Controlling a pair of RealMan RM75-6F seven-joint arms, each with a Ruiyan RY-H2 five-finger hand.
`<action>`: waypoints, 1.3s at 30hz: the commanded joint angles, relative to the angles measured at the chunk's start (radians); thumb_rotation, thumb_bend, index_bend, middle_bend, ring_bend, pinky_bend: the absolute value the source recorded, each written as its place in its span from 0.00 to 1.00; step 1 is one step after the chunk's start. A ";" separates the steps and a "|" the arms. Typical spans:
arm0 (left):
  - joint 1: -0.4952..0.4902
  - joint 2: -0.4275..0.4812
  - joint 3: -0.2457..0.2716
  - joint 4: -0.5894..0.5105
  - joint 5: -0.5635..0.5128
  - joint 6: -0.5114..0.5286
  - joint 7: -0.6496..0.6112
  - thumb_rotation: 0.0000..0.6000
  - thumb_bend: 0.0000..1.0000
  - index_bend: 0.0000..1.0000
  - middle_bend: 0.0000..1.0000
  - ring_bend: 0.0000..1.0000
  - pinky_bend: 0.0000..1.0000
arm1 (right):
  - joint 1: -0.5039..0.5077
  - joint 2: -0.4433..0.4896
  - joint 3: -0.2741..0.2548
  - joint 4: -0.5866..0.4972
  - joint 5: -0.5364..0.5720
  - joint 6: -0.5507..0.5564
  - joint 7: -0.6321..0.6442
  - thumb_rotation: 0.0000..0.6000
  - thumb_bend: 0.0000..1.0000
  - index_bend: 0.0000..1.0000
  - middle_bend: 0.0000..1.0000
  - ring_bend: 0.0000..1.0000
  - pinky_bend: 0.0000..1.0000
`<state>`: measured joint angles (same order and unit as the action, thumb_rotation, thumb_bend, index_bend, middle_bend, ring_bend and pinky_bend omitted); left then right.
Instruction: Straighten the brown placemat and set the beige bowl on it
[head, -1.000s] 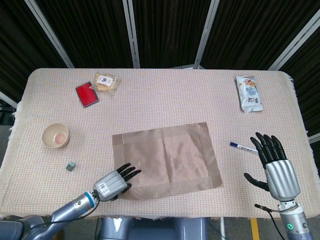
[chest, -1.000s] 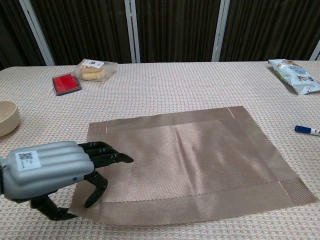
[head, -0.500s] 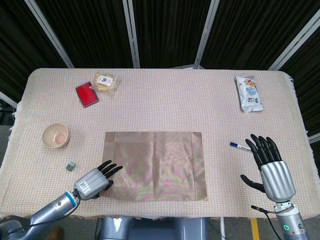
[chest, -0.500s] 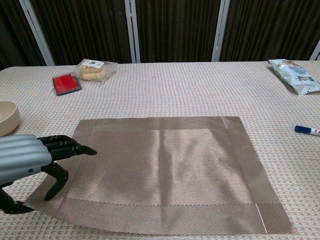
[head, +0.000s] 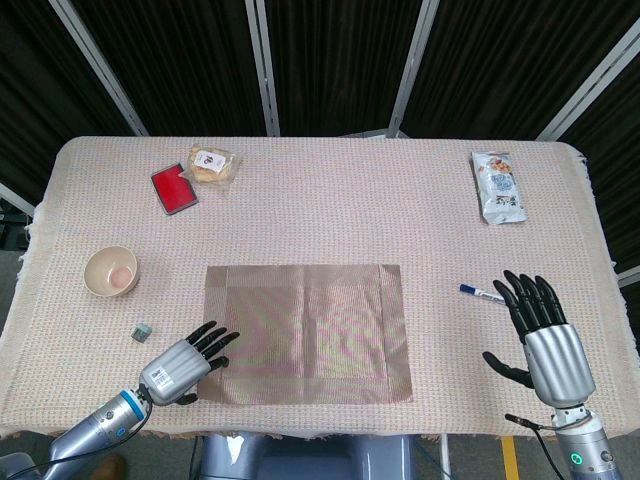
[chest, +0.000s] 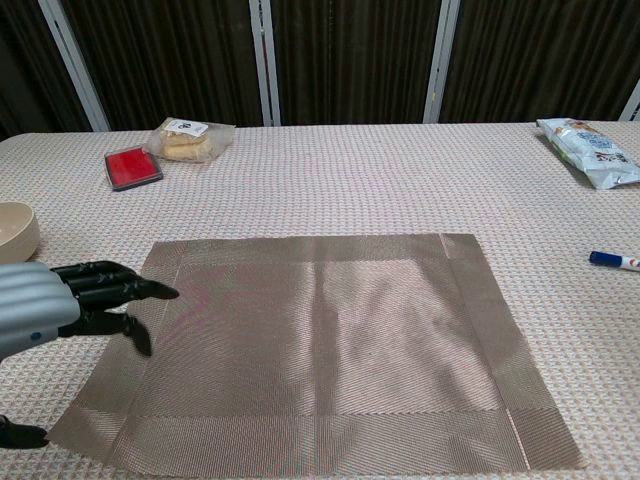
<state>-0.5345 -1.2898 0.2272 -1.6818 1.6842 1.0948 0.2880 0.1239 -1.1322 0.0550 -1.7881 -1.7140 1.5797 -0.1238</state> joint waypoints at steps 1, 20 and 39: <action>0.032 0.037 -0.020 -0.008 0.012 0.080 -0.074 1.00 0.00 0.00 0.00 0.00 0.00 | -0.001 0.000 -0.001 0.000 -0.002 0.002 0.002 1.00 0.00 0.00 0.00 0.00 0.00; 0.111 0.059 -0.196 0.382 -0.308 0.058 -0.408 1.00 0.00 0.23 0.00 0.00 0.00 | -0.005 -0.002 -0.009 -0.007 -0.023 0.001 -0.006 1.00 0.00 0.00 0.00 0.00 0.00; 0.105 -0.140 -0.241 0.758 -0.329 -0.045 -0.503 1.00 0.16 0.42 0.00 0.00 0.00 | -0.002 -0.007 -0.001 0.004 -0.006 -0.010 -0.009 1.00 0.00 0.00 0.00 0.00 0.00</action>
<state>-0.4257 -1.4091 -0.0063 -0.9487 1.3477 1.0528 -0.2015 0.1220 -1.1390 0.0538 -1.7838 -1.7199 1.5696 -0.1331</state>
